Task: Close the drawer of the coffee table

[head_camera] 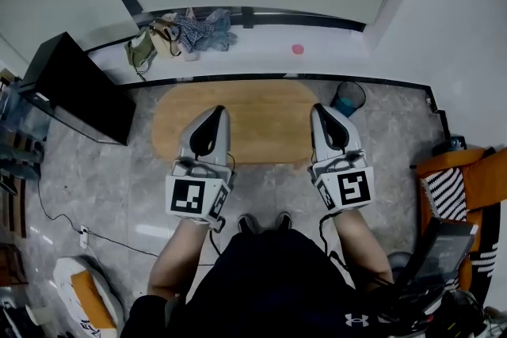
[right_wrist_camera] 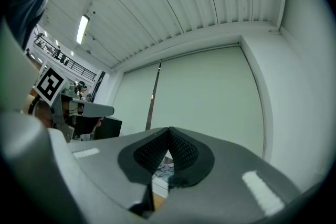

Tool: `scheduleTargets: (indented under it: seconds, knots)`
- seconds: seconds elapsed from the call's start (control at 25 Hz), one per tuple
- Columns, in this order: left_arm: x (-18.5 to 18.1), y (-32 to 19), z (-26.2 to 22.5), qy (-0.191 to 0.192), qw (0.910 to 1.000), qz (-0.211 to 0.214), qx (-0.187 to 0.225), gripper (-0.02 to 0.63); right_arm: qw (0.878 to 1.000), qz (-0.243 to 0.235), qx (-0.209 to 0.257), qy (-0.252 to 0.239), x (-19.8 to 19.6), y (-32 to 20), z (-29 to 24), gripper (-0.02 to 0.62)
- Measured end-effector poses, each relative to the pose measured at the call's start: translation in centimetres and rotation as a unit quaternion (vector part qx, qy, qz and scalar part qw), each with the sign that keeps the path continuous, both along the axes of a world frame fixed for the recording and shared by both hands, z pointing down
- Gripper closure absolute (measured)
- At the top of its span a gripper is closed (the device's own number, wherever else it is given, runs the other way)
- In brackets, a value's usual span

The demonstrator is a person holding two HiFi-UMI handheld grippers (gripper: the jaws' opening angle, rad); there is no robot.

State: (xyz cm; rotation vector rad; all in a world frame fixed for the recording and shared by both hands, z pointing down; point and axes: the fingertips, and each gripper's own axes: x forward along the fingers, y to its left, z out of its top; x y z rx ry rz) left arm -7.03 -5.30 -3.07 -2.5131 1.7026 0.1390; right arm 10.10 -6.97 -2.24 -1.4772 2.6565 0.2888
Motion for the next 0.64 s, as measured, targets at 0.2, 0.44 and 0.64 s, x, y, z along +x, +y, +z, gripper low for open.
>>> scheduleTargets:
  seconds: [0.2,0.44,0.64]
  knots:
    - [-0.05,0.0,0.43,0.0,1.0,0.001,-0.003,0.604,1.0,0.002,-0.004,0.001,-0.02,0.05,0.47,0.594]
    - [0.12,-0.29,0.45,-0.001,1.0,0.001,-0.005,0.604,1.0,0.001,-0.005,0.003,0.05,-0.29,0.5,0.594]
    - [0.17,-0.65,0.61,-0.003,1.0,0.001,-0.005,0.604,1.0,0.001,-0.004,0.005,0.02,-0.58,0.61,0.594]
